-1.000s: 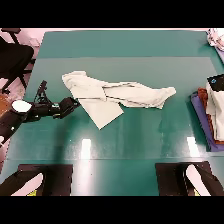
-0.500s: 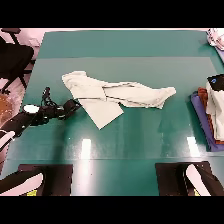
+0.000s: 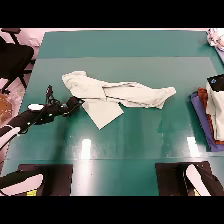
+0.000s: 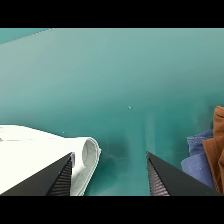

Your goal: Fold the shirts.

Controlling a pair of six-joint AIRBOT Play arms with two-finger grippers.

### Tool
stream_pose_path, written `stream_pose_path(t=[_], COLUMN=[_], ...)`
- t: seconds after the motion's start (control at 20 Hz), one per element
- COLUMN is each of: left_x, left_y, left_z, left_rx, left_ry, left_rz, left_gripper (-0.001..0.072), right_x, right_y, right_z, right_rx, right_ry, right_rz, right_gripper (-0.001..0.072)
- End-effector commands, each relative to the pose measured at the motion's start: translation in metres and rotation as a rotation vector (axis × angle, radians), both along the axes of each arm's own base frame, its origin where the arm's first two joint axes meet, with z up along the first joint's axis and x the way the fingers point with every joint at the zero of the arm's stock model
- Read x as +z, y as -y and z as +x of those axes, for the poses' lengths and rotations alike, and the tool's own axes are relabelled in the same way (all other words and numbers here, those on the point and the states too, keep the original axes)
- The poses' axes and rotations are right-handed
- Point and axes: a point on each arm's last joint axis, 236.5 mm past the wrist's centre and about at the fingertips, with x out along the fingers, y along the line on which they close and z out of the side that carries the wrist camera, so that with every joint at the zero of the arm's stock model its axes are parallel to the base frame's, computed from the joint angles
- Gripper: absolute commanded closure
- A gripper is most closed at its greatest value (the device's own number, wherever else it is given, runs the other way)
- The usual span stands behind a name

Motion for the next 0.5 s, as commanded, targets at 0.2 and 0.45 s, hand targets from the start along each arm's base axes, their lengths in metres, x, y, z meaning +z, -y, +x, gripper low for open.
stream_pose_path(t=[0.2, 0.45], left_x=[-0.0124, -0.0123], left_y=[0.0144, 0.0158], left_z=[0.0125, 0.0115], left_rx=[-0.016, -0.02], left_ry=[0.006, 0.004], left_rz=[0.035, 0.031], left_gripper=[0.0045, 0.0316], right_x=[-0.0014, -0.0019], right_y=[-0.0023, -0.0031], right_z=[-0.0013, -0.0018], right_rx=[0.009, 0.012], right_ry=[-0.008, -0.011], right_rz=[0.004, 0.005], right_gripper=[0.0204, 0.0204])
